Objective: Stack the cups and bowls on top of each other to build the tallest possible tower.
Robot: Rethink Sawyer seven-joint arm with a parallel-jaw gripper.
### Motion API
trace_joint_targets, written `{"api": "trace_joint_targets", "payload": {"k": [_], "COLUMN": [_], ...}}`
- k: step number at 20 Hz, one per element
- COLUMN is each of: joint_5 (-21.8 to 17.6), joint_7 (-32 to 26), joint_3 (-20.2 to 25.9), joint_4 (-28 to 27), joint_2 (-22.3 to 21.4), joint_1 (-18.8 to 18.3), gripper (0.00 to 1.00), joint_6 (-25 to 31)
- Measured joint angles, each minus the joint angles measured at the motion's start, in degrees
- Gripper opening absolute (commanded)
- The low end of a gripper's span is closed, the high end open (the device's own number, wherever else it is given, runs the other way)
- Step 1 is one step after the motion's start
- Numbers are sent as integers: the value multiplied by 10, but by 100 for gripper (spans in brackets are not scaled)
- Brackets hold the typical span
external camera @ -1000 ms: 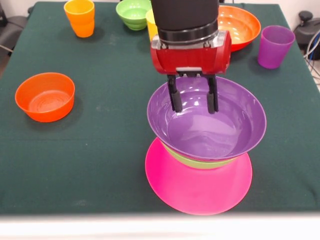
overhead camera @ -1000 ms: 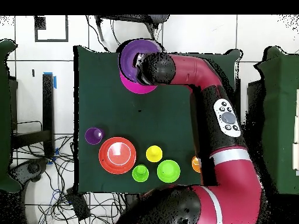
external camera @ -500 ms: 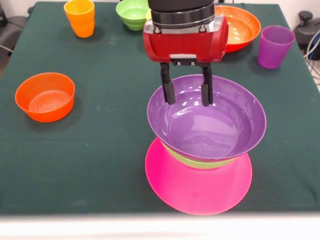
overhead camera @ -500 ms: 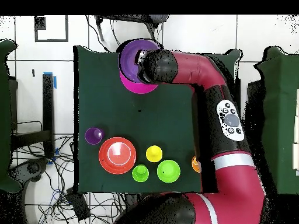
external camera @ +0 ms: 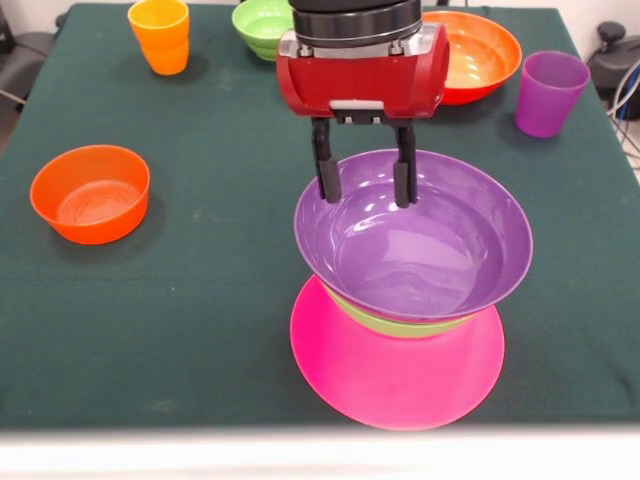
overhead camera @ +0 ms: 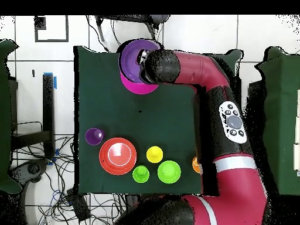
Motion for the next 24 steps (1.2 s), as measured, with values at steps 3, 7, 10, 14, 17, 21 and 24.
{"api": "trace_joint_targets", "payload": {"k": [3, 7, 10, 14, 17, 21, 24], "joint_5": [0, 0, 0, 0, -2, -3, -4], "joint_7": [0, 0, 0, 0, 0, 0, 0], "joint_3": [-3, -7, -11, -16, -17, -18, -19], "joint_4": [0, 0, 0, 6, 15, 24, 39], "joint_2": [-1, -3, -6, -14, -23, -30, -37], "joint_1": [0, 0, -2, -8, -22, -36, -52], "gripper": [100, 100, 100, 100, 100, 100, 100], "joint_6": [7, 16, 21, 22, 22, 22, 22]}}
